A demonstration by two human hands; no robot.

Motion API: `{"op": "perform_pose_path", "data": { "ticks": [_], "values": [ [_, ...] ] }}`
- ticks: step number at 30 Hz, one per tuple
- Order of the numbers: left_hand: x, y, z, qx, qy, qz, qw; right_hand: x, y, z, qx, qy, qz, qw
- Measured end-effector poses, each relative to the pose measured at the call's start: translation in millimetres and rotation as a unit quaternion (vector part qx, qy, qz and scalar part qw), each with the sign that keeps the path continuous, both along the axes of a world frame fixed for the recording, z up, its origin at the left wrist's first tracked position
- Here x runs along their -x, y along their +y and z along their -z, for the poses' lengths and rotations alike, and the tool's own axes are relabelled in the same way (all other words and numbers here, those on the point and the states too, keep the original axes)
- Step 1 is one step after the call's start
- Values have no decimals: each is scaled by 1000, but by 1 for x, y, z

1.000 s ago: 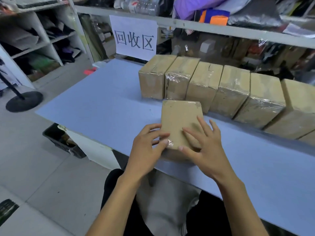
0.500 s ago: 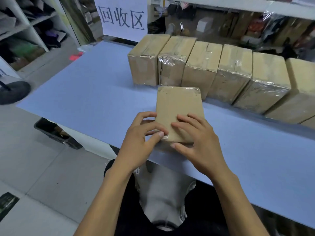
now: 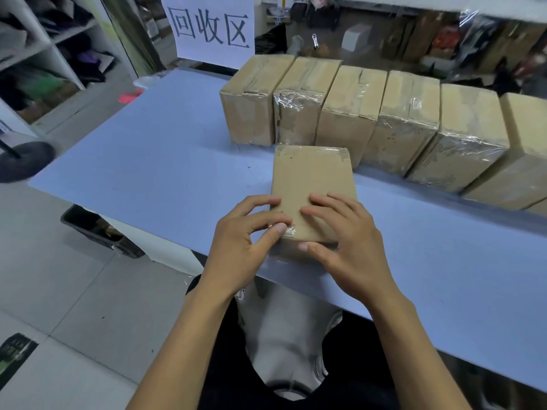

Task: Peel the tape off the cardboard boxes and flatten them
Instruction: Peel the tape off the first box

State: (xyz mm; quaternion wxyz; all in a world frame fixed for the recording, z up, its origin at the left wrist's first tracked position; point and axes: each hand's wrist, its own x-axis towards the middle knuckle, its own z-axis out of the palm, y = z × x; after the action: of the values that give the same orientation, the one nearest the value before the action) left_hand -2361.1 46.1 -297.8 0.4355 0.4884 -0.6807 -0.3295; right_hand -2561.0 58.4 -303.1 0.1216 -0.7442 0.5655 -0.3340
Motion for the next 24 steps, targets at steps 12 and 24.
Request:
{"op": "perform_pose_path", "data": {
  "ticks": [12,24],
  "values": [
    [-5,-2,-3,-10,-82,54,995,-3,-1,4,7,4,0,1000],
    [4,-16,-32,-54,-243,104,963,-2,1,2,-4,-14,6,1000]
  ]
}}
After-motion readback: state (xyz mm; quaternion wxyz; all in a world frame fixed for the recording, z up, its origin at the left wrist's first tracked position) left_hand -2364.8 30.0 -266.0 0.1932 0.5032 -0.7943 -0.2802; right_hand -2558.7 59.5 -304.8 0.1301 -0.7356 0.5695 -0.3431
